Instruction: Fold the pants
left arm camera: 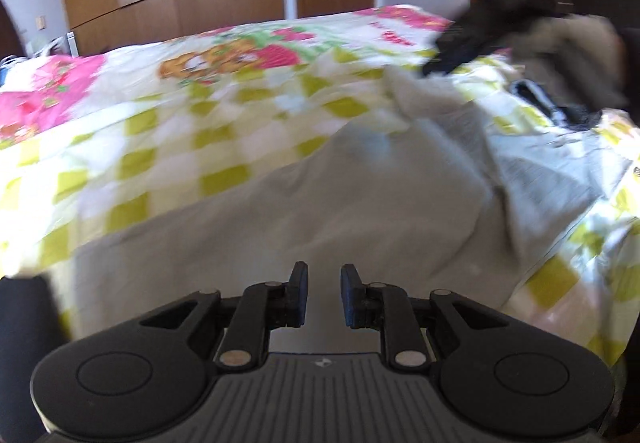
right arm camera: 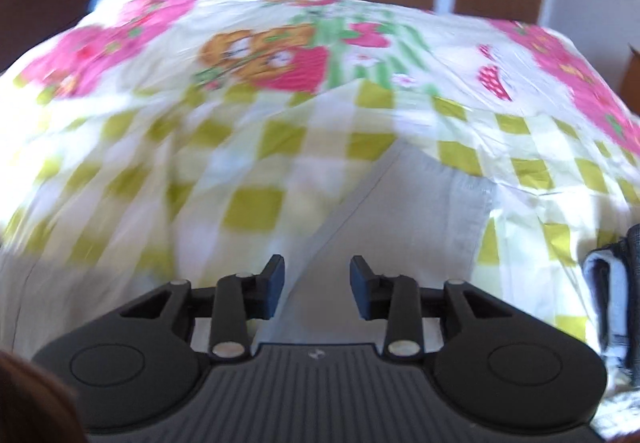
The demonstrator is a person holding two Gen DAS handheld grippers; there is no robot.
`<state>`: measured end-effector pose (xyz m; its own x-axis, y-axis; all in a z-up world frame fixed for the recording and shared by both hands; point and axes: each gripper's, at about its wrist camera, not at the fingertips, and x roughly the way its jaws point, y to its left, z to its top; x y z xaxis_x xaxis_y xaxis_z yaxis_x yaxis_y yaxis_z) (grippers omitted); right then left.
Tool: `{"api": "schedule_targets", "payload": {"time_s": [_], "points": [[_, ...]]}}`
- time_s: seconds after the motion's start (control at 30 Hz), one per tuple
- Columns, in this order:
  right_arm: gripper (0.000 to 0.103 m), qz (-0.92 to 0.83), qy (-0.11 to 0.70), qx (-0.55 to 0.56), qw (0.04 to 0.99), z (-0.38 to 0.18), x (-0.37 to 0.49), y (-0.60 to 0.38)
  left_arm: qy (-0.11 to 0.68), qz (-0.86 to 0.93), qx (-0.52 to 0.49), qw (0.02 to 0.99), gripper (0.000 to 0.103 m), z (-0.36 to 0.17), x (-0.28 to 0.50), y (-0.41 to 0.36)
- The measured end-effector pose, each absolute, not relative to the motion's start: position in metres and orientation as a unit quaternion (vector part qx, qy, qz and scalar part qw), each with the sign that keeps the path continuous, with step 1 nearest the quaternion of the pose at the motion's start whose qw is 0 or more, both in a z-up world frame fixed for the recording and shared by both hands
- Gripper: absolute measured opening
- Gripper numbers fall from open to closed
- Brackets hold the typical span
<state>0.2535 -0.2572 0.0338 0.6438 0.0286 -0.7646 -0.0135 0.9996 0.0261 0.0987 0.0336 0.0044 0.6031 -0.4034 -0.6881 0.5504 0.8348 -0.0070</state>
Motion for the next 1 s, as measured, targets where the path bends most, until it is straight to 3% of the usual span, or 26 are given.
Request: {"api": "schedule_targets", "payload": {"time_s": [0.3, 0.33, 0.37, 0.4, 0.47, 0.6, 0.77, 0.87, 1.0], "points": [[0.034, -0.102, 0.456, 0.015, 0.884, -0.026, 0.354, -0.273, 0.36, -0.333, 0.079, 0.868, 0.033, -0.015, 0.13, -0.026], [0.028, -0.106, 0.46, 0.021, 0.881, -0.029, 0.355, -0.278, 0.36, -0.336, 0.083, 0.866, 0.033, -0.017, 0.128, -0.03], [0.011, -0.11, 0.461, 0.034, 0.88, -0.031, 0.355, -0.285, 0.362, -0.337, 0.086, 0.865, 0.033, -0.018, 0.128, -0.033], [0.003, -0.112, 0.462, 0.052, 0.878, -0.031, 0.353, -0.294, 0.365, -0.337, 0.086, 0.864, 0.033, -0.019, 0.126, -0.034], [0.002, -0.107, 0.454, 0.088, 0.88, -0.023, 0.343, -0.312, 0.368, -0.335, 0.085, 0.863, 0.033, -0.018, 0.123, -0.035], [0.001, -0.088, 0.394, 0.141, 0.904, 0.028, 0.285, -0.35, 0.356, -0.335, 0.096, 0.867, 0.033, -0.007, 0.116, -0.041], [0.001, -0.097, 0.3, 0.235, 0.919, 0.098, 0.148, -0.422, 0.33, -0.361, 0.101, 0.867, 0.033, 0.011, 0.102, -0.062], [0.001, -0.138, 0.272, 0.28, 0.91, 0.099, 0.059, -0.459, 0.322, -0.383, 0.109, 0.859, 0.033, 0.013, 0.092, -0.086], [0.002, -0.209, 0.284, 0.345, 0.87, 0.049, -0.02, -0.498, 0.338, -0.406, 0.141, 0.838, 0.034, 0.001, 0.081, -0.126]]}}
